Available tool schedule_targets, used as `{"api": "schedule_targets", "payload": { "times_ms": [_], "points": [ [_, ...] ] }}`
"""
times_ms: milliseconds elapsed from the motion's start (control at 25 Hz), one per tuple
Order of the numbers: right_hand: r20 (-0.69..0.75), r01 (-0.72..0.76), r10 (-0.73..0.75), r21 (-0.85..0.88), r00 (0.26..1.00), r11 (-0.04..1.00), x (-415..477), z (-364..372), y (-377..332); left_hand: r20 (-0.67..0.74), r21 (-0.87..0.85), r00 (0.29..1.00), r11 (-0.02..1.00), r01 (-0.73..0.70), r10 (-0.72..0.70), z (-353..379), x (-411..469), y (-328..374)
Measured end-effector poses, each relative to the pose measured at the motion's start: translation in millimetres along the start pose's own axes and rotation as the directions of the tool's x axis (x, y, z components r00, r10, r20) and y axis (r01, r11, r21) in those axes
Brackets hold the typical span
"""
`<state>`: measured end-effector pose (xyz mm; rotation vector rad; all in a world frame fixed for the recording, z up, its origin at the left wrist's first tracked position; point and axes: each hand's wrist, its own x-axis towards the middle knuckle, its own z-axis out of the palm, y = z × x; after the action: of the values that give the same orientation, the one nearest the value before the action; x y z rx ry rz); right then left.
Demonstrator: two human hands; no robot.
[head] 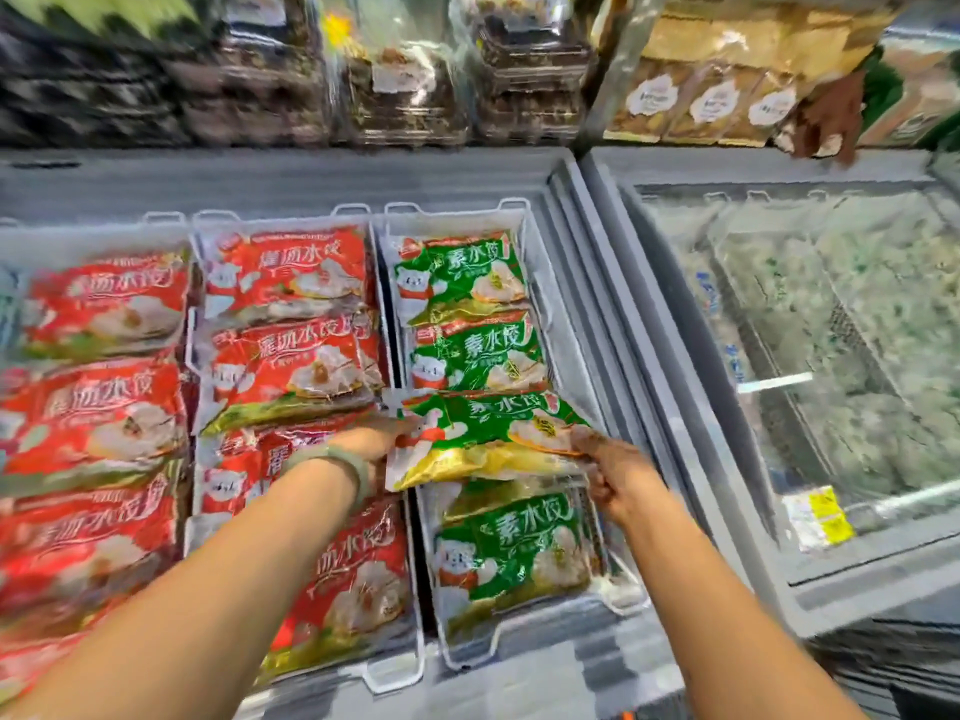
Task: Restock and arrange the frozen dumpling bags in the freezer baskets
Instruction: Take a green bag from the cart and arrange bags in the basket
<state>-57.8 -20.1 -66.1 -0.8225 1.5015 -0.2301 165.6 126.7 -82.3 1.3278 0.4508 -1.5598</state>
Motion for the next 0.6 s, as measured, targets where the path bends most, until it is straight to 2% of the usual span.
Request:
{"api": "schedule_targets", "payload": {
  "times_ms": [80, 120, 200, 320, 360, 400, 480, 560, 600],
  "points": [
    [0.08, -0.03, 0.025, 0.059, 0.996, 0.998, 22, 10, -24, -0.179, 0.339, 0.971, 0.936, -0.094, 0.162, 2, 20, 21],
    [0.106, -0.04, 0.032, 0.071, 0.994, 0.997, 32, 15, -37, -0.23, 0.436, 0.937, 0.888, -0.142, 0.263, 6, 28, 32],
    [0.119, -0.039, 0.034, 0.035, 0.992, 0.999, 54, 24, -60, -0.235, 0.479, 0.904, 0.852, -0.211, 0.356, 17, 41, 53],
    [0.143, -0.032, 0.029, 0.022, 0.989, 0.999, 81, 29, -80, -0.198, 0.356, 0.927, 0.905, -0.234, 0.318, 22, 65, 75],
    [0.151, -0.039, 0.039, -0.001, 0.988, 0.999, 90, 27, -82, -0.21, 0.346, 0.929, 0.912, -0.221, 0.305, 21, 74, 77],
    [0.149, -0.053, 0.059, -0.048, 0.987, 0.997, 97, 26, -80, -0.252, 0.409, 0.918, 0.893, -0.186, 0.307, 17, 82, 78],
    [0.077, -0.074, 0.089, -0.182, 0.993, 0.98, 111, 22, -69, -0.352, 0.623, 0.865, 0.78, -0.069, 0.357, 7, 92, 71],
    [0.024, -0.016, 0.023, -0.282, 0.999, 0.959, 121, 24, -61, -0.34, 0.721, 0.83, 0.689, -0.072, 0.442, 7, 99, 60],
    [0.027, 0.063, -0.058, -0.361, 0.998, 0.931, 127, 27, -59, -0.298, 0.768, 0.816, 0.632, -0.104, 0.496, 11, 103, 55]
  ]
}}
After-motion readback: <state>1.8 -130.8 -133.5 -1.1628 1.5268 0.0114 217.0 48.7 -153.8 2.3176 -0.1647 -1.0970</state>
